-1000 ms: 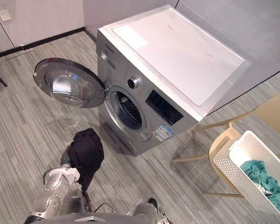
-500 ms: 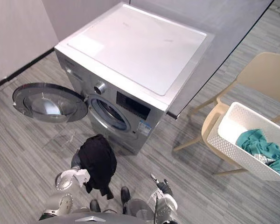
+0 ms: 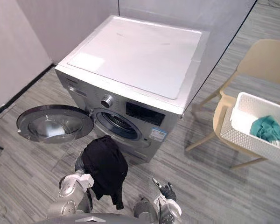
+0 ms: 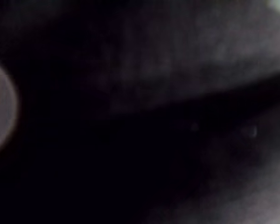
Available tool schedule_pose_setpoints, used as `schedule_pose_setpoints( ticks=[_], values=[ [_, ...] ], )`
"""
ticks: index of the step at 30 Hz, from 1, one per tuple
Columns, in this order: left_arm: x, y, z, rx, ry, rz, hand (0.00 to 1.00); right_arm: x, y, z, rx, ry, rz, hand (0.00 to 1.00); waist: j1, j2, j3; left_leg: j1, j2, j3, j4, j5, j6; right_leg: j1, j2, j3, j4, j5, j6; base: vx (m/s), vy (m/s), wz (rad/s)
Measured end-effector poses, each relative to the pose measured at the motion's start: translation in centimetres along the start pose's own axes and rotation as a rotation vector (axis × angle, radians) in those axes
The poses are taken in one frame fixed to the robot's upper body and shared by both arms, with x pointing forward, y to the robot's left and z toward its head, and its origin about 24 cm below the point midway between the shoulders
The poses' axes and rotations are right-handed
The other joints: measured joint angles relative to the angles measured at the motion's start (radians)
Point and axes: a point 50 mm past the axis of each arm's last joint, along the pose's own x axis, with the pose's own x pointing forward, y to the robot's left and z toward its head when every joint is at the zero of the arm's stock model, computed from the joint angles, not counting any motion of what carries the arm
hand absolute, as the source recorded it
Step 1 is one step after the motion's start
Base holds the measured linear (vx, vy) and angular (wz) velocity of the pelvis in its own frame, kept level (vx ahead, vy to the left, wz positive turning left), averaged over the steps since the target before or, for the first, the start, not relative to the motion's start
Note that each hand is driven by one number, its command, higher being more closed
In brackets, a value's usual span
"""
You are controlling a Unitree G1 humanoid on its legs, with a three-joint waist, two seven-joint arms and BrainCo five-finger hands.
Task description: Pick up the laundry basket with both hands and put the clothes into the washing machine.
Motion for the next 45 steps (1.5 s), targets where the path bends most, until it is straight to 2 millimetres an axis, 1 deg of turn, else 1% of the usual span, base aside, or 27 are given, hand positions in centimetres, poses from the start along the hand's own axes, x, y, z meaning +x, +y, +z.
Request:
schedule_pose_setpoints(
  ticks=[1,2,3,4,6,7,8,10,11,13,15,16,17,18,19,20,21,22,23,25,26,29,36,39,41,43,45],
  values=[
    [0.1,0.4,-0.3,0.018,0.020,0.007,1.00,0.4,0.0,-0.2,-0.014,0.020,-0.013,0.00,0.000,-0.003,-0.009,0.035,-0.021,-0.008,-0.065,0.079,-0.136,-0.001,-0.032,0.050,-0.031,0.008,0.050,0.41,0.709,-0.90],
    [0.3,1.8,-0.3,0.073,0.042,0.036,1.00,0.3,1.2,-1.2,0.009,0.059,0.010,0.00,-0.015,-0.056,-0.015,0.030,-0.071,0.047,-0.029,0.050,-0.083,0.001,-0.090,0.100,-0.076,0.074,0.075,0.32,0.576,-0.85],
    [0.3,2.5,-0.2,0.103,0.047,0.051,1.00,0.2,1.7,-1.7,0.021,0.077,0.015,0.00,-0.028,-0.064,-0.019,0.012,-0.081,0.068,0.019,0.022,-0.065,0.003,-0.110,0.106,-0.117,0.151,0.099,0.30,0.536,-0.53],
    [0.3,2.8,-0.2,0.117,0.046,0.057,1.00,0.3,1.8,-1.9,0.024,0.085,0.015,0.00,-0.031,-0.061,-0.019,0.006,-0.084,0.073,0.045,0.001,-0.051,0.009,-0.119,0.103,-0.146,0.201,0.114,0.21,0.395,-0.40],
    [1.0,2.3,0.7,0.165,0.023,0.017,1.00,0.3,1.2,-1.8,0.061,0.081,-0.015,0.00,-0.042,-0.052,-0.029,-0.016,-0.115,0.115,0.070,-0.034,0.000,0.001,-0.167,0.078,-0.232,0.379,0.145,0.23,0.462,-0.41],
    [1.2,2.0,1.1,0.172,0.011,0.005,1.00,0.4,1.2,-1.6,0.070,0.075,-0.017,0.00,-0.040,-0.050,-0.030,-0.020,-0.121,0.131,0.066,-0.038,0.008,-0.011,-0.175,0.079,-0.245,0.420,0.150,0.16,0.416,-0.59],
    [1.5,1.8,1.9,0.190,-0.017,-0.012,1.00,0.5,1.2,-1.3,0.090,0.065,-0.018,0.00,-0.040,-0.049,-0.030,-0.024,-0.141,0.170,0.051,-0.045,0.022,-0.046,-0.194,0.077,-0.264,0.502,0.151,0.06,0.253,-0.57],
    [1.8,1.5,2.8,0.215,-0.047,-0.037,1.00,0.5,1.1,-1.3,0.090,0.064,-0.019,0.00,-0.042,-0.047,-0.029,-0.029,-0.154,0.206,0.046,-0.052,0.044,-0.081,-0.207,0.070,-0.267,0.568,0.158,0.05,0.302,-0.60],
    [2.0,1.4,3.3,0.228,-0.069,-0.046,1.00,0.5,1.2,-1.2,0.088,0.059,-0.016,0.00,-0.042,-0.045,-0.030,-0.031,-0.156,0.236,0.046,-0.060,0.058,-0.112,-0.205,0.062,-0.259,0.609,0.147,0.03,0.226,-0.60],
    [2.0,1.7,3.5,0.240,-0.076,-0.043,1.00,0.6,1.5,-1.0,0.087,0.052,-0.007,0.00,-0.043,-0.043,-0.028,-0.028,-0.143,0.277,0.047,-0.072,0.077,-0.159,-0.182,0.032,-0.226,0.640,0.111,0.03,0.127,-0.73],
    [1.9,2.1,3.5,0.245,-0.071,-0.029,1.00,0.6,1.8,-0.8,0.084,0.046,0.003,0.00,-0.044,-0.026,-0.017,-0.025,-0.107,0.301,0.048,-0.074,0.080,-0.206,-0.125,0.020,-0.176,0.612,0.126,0.03,-0.008,-0.66],
    [1.8,2.5,3.6,0.240,-0.074,-0.010,1.00,0.6,2.0,-0.7,0.072,0.042,0.014,0.00,-0.044,-0.018,-0.003,-0.014,-0.078,0.317,0.047,-0.074,0.080,-0.217,-0.066,0.021,-0.150,0.519,0.117,0.04,-0.139,-0.63],
    [1.8,3.0,3.7,0.234,-0.076,0.014,1.00,0.6,2.4,-0.6,0.058,0.039,0.036,0.00,-0.044,-0.029,0.013,0.004,-0.063,0.328,0.044,-0.074,0.080,-0.228,-0.013,0.004,-0.134,0.432,0.112,0.04,-0.168,-0.60],
    [1.9,3.2,3.6,0.232,-0.074,0.024,1.00,0.6,2.6,-0.5,0.055,0.033,0.046,0.00,-0.044,-0.036,0.020,0.011,-0.060,0.337,0.044,-0.074,0.079,-0.235,0.009,-0.005,-0.133,0.400,0.111,0.04,-0.219,-0.48],
    [2.0,3.5,3.7,0.225,-0.075,0.041,1.00,0.5,2.9,-0.2,0.053,0.019,0.062,0.00,-0.045,-0.054,0.034,0.018,-0.060,0.353,0.047,-0.079,0.071,-0.250,0.038,-0.009,-0.140,0.371,0.097,0.03,-0.264,-0.33],
    [2.5,3.4,4.2,0.205,-0.095,0.067,1.00,0.5,3.5,0.6,0.033,-0.015,0.099,0.00,-0.046,-0.087,0.070,0.013,-0.054,0.368,0.104,-0.123,0.030,-0.252,0.061,-0.051,-0.183,0.384,0.062,0.02,-0.280,-0.38],
    [2.7,3.3,4.4,0.184,-0.104,0.080,1.00,0.5,3.8,1.0,0.023,-0.030,0.111,0.00,-0.043,-0.086,0.083,-0.007,-0.040,0.368,0.145,-0.148,0.017,-0.244,0.067,-0.058,-0.197,0.371,0.051,0.00,-0.301,-0.46],
    [2.8,3.2,4.5,0.150,-0.115,0.106,1.00,0.5,4.2,1.7,0.014,-0.060,0.135,0.00,-0.039,-0.071,0.102,-0.046,-0.006,0.364,0.206,-0.182,-0.001,-0.247,0.087,-0.057,-0.217,0.354,0.020,-0.06,-0.345,-0.40],
    [3.6,2.0,5.4,0.108,-0.153,0.109,1.00,0.4,4.6,3.1,0.023,-0.117,0.159,0.00,-0.045,-0.028,0.171,-0.082,0.046,0.328,0.280,-0.206,-0.011,-0.259,0.135,-0.081,-0.179,0.344,-0.011,-0.09,-0.341,-0.20],
    [4.3,0.6,6.3,0.081,-0.189,0.088,1.00,0.0,4.5,3.4,0.052,-0.141,0.168,0.00,-0.041,-0.027,0.219,-0.097,0.071,0.306,0.319,-0.206,-0.012,-0.306,0.168,-0.103,-0.063,0.298,-0.025,-0.15,-0.266,0.20],
    [4.7,-0.5,7.0,0.048,-0.219,0.072,1.00,-0.6,4.2,3.5,0.059,-0.166,0.179,0.00,-0.043,-0.042,0.231,-0.148,0.085,0.276,0.359,-0.209,-0.015,-0.380,0.183,-0.136,0.060,0.241,-0.041,-0.17,-0.250,0.38],
    [5.3,-1.3,9.0,-0.001,-0.291,0.081,1.00,-1.3,4.4,4.8,0.077,-0.237,0.199,0.00,-0.042,-0.088,0.262,-0.251,0.091,0.257,0.433,-0.227,-0.023,-0.526,0.187,-0.151,0.234,0.168,-0.057,-0.15,-0.194,0.22],
    [7.8,-0.2,13.6,-0.050,-0.380,0.223,1.00,-1.9,5.3,5.8,0.171,-0.275,0.240,0.00,-0.044,-0.093,0.336,-0.404,0.145,0.275,0.563,-0.264,-0.036,-0.708,0.227,-0.128,0.356,0.151,-0.065,-0.07,-0.059,-0.23],
    [9.3,0.4,17.5,-0.098,-0.439,0.271,1.00,-2.2,5.9,5.9,0.217,-0.295,0.262,0.00,-0.050,-0.101,0.374,-0.452,0.179,0.303,0.622,-0.290,-0.039,-0.779,0.258,-0.103,0.405,0.146,-0.058,0.02,-0.028,-0.46],
    [9.6,1.3,21.9,-0.116,-0.521,0.301,1.00,-2.4,6.4,5.7,0.233,-0.295,0.276,0.00,-0.066,-0.115,0.398,-0.492,0.207,0.331,0.661,-0.308,-0.042,-0.837,0.283,-0.081,0.434,0.145,-0.057,0.04,-0.015,-0.45],
    [9.6,1.3,24.8,-0.130,-0.575,0.299,1.00,-2.4,6.4,5.7,0.236,-0.299,0.273,0.00,-0.078,-0.119,0.412,-0.520,0.222,0.348,0.684,-0.313,-0.039,-0.871,0.289,-0.080,0.452,0.145,-0.056,0.05,-0.009,-0.27],
    [8.8,0.5,30.1,-0.155,-0.689,0.262,1.00,-2.3,6.2,5.5,0.240,-0.302,0.260,0.00,-0.092,-0.122,0.425,-0.562,0.248,0.371,0.719,-0.326,-0.037,-0.921,0.302,-0.077,0.473,0.145,-0.054,0.06,-0.007,-0.24]
  ],
)
